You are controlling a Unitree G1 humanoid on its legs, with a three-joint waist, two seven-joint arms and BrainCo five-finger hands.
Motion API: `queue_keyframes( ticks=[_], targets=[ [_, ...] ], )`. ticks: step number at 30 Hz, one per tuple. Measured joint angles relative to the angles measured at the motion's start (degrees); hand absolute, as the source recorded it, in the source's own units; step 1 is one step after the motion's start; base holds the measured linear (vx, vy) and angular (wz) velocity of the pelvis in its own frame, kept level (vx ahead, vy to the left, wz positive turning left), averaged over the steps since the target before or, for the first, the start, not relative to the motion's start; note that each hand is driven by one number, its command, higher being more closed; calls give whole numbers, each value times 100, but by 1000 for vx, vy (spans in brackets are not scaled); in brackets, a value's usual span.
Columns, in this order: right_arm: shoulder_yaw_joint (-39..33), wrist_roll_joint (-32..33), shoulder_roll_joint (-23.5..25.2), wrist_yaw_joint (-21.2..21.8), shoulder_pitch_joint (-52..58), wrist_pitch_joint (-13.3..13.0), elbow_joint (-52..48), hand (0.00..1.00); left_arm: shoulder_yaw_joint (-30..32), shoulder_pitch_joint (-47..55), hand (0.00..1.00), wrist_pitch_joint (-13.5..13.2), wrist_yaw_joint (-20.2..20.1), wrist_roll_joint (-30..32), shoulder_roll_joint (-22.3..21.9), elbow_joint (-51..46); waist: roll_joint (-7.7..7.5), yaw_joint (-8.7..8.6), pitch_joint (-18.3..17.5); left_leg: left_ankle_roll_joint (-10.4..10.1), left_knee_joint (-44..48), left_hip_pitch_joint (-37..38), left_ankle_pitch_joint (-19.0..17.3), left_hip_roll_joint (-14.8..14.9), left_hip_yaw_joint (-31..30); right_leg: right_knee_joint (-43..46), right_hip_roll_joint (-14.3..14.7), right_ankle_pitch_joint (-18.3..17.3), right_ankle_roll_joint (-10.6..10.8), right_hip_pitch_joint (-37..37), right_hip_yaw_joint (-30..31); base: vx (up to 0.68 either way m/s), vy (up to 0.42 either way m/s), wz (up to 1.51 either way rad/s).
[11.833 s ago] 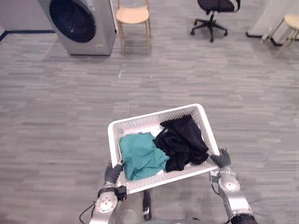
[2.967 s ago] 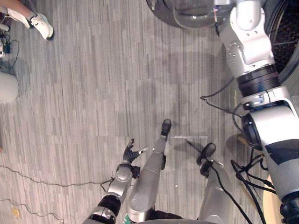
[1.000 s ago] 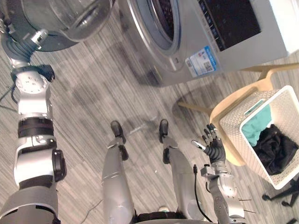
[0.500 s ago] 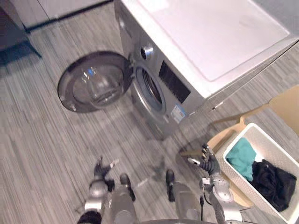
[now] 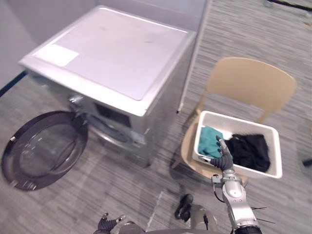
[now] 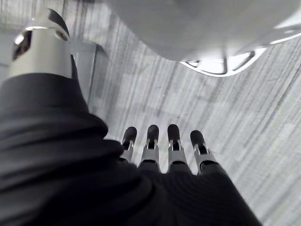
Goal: Pick up the laundry basket with both hands and put the clothes into the washing machine.
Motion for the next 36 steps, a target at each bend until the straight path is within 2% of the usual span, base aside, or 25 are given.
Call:
queue_keyframes(
  ticks=[1, 2, 3, 4, 5, 6, 7, 8, 9, 10, 11, 12, 14, 16, 18, 21, 23, 25, 29, 31, 32, 36],
  targets=[
    [53, -12, -92, -10, 81, 1, -7, 0, -1, 3, 0, -41, -29, -4, 23, -17, 10, 55, 1, 64, 909, -131, 15, 394, -150, -1, 114, -53, -59, 9, 239, 137, -203, -119],
    [56, -84, -199, -70, 90, 4, -15, 0, -10, 2, 0, -46, -36, -17, 27, -15, 114, 52, 25, 586, 1927, -472, 174, 811, -611, -47, 302, -103, -112, 83, 435, 134, -194, -116],
    [37, -153, -241, -85, 89, 10, -17, 0, -13, 5, 0, -48, -31, -18, 32, -9, 152, 36, 43, 859, 2425, -663, 334, 955, -935, -129, 381, -111, -132, 157, 533, 123, -131, -98],
    [12, -205, -312, -102, 91, 16, -25, 0, -35, 4, 0, -59, -4, -22, 37, -9, 178, 38, 73, 773, 3048, -1142, 102, 860, -1839, -276, 479, -101, -159, 252, 688, 130, -53, -80],
    [-36, -214, -378, -175, 83, 38, -33, 0, -109, 4, 0, -89, 45, -48, 34, -12, 195, 52, 74, 574, 3181, -1448, -202, 536, -2428, -331, 478, -89, -179, 286, 860, 182, -31, -106],
    [-65, -226, -469, -239, 109, 49, -34, 0, -245, 11, 0, -151, 69, -121, 38, -13, 186, 130, 86, 502, 2807, -1671, -528, -55, -3085, -457, 482, -42, -246, 420, 1092, 178, -7, -80],
    [-65, -234, -492, -255, 117, 49, -34, 0, -268, 12, 0, -156, 69, -134, 41, -16, 179, 146, 90, 493, 2636, -1683, -558, -177, -3191, -484, 487, -29, -234, 449, 1124, 196, 4, -88],
    [-64, -344, -534, -299, 121, 53, -33, 0, -365, 31, 0, -157, 70, -214, 43, -21, 186, 193, 97, 453, 1707, -1629, -543, -561, -3579, -580, 532, 60, -144, 551, 1250, 182, 42, -72],
    [-50, -450, -588, -302, 107, 53, -57, 0, -407, 33, 0, -155, 69, -277, 9, -33, 267, 234, 60, 375, 573, -1608, -375, -796, -3878, -609, 639, 95, -86, 546, 1356, 184, 67, -74],
    [-51, -516, -645, -303, 87, 54, -73, 0, -426, 31, 0, -159, 62, -310, -17, -66, 343, 255, 69, 377, 206, -1640, -85, -850, -3950, -599, 723, 89, -66, 530, 1418, 192, 106, -78],
    [-43, -654, -643, -296, -7, 115, -4, 0, -433, 11, 0, -172, 68, -362, 11, -158, 277, 322, 122, 401, 160, -1547, 124, -901, -3995, -603, 722, 112, 2, 545, 1589, 207, 92, -38],
    [-80, -690, -728, -301, -19, 116, -22, 0, -454, 2, 0, -181, 63, -370, 61, -194, 255, 273, 113, 415, 10, -1528, 116, -983, -3988, -742, 705, 165, 80, 592, 1588, 201, 87, -21],
    [-158, -785, -969, -293, -136, 143, 55, 0, -468, -25, 0, -193, 61, -393, 105, -293, 189, 293, 170, 494, -187, -1526, 176, -1069, -3977, -806, 607, 215, 152, 527, 1593, 145, 95, 13],
    [-119, -865, -1294, -286, -484, 158, 325, 0, -485, -28, 0, -189, 60, -440, 106, -339, 198, 305, 213, 556, -333, -1561, 244, -1191, -3930, -794, 508, 254, 210, 405, 1626, 87, 112, 0],
    [196, -900, -1734, -285, -1396, 179, 958, 0, -625, -48, 0, -201, 62, -470, 159, -418, 231, 318, 536, 587, -391, -1673, 312, -1313, -3827, -695, 406, 292, 266, 179, 1734, 11, 109, -12],
    [520, -1036, -2081, -288, -2409, 241, 1720, 0, -676, -275, 0, -233, 71, -487, 194, -438, 285, 345, 928, 655, -323, -2024, 356, -1386, -3836, -590, 306, 343, 298, -157, 1722, -74, 86, 10],
    [755, -1132, -2362, -302, -3302, 283, 2462, 0, -680, -504, 0, -293, 95, -531, 209, -444, 318, 472, 1295, 699, -202, -2338, 383, -1441, -3952, -495, 238, 372, 286, -412, 1662, -101, 53, 20],
    [947, -1163, -2598, -336, -4013, 357, 3060, 0, -685, -639, 0, -341, 146, -632, 214, -456, 377, 557, 1481, 797, -207, -2622, 455, -1476, -4117, -498, 219, 427, 273, -597, 1524, -74, 33, 34],
    [1420, -1226, -2847, -453, -5020, 477, 4037, 0, -707, -816, 0, -392, 295, -854, 200, -447, 436, 785, 1593, 857, -276, -3108, 646, -1572, -4335, -518, 142, 496, 269, -968, 1305, -53, 24, 35],
    [1590, -1235, -2835, -446, -5192, 502, 4245, 0, -706, -912, 0, -415, 332, -962, 178, -457, 455, 884, 1604, 870, -380, -3209, 754, -1626, -4444, -517, 111, 502, 264, -1057, 1224, -15, 8, 34],
    [1733, -1238, -2797, -437, -5301, 507, 4393, 100, -705, -991, 0, -435, 341, -987, 138, -471, 471, 972, 1613, 877, -499, -3255, 848, -1648, -4477, -518, 80, 502, 263, -1113, 1151, -5, -1, 44],
    [2081, -1273, -2485, -430, -5664, 558, 4569, 100, -685, -1126, 0, -440, 355, -1093, -18, -674, 489, 1096, 1658, 881, -731, -3364, 1020, -1717, -4560, -509, 23, 501, 263, -1242, 1043, -11, -4, 21]
  ],
)
